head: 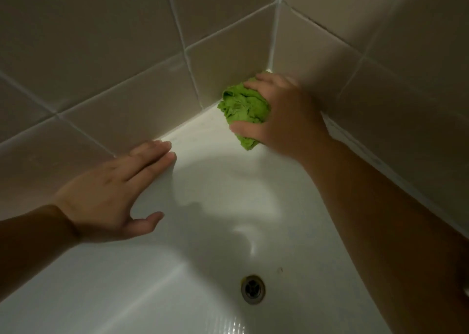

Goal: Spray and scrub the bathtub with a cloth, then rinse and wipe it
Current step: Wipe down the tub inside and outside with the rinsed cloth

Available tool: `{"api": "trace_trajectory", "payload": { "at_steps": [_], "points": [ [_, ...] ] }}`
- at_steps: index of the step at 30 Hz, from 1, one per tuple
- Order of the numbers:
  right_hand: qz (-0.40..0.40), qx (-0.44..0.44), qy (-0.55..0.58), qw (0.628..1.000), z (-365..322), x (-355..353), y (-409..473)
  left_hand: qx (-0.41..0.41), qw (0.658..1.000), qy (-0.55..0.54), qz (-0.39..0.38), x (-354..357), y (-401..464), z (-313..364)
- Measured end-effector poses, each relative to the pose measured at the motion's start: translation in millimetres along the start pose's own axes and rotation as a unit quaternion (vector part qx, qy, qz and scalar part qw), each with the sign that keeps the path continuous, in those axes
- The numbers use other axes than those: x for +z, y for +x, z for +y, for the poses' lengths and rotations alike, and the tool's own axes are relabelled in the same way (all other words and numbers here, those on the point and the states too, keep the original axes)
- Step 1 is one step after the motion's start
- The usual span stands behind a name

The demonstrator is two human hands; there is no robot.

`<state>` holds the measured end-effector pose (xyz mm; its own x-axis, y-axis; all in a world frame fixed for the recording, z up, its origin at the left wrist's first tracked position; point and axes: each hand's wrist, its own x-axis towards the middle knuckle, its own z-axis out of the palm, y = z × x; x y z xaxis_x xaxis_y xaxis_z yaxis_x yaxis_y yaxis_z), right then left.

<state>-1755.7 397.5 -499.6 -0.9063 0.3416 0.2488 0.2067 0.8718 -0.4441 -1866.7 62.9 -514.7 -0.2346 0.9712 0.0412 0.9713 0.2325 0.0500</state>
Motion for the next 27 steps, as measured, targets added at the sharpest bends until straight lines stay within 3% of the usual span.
{"api": "trace_trajectory", "payload": {
  "at_steps": [8, 17, 23, 27],
  "points": [
    [-0.026, -0.052, -0.020, 0.998, 37.3, -33.0, -76.7, 0.000, 1.000, -0.010, 0.026, 2.3, 32.7, 10.5],
    [-0.049, -0.066, 0.012, 0.996, 24.7, -24.9, -37.8, -0.011, 0.999, 0.005, 0.050, 4.3, 66.7, 22.6],
    [-0.021, -0.083, -0.080, 0.993, 51.1, -54.5, -126.7, -0.022, 0.998, -0.008, 0.066, 5.2, 84.2, 24.3],
    [-0.003, -0.069, -0.115, 0.991, 41.9, -45.3, -110.9, -0.019, 0.997, -0.003, 0.074, 6.7, 94.9, 26.5]
  ]
}}
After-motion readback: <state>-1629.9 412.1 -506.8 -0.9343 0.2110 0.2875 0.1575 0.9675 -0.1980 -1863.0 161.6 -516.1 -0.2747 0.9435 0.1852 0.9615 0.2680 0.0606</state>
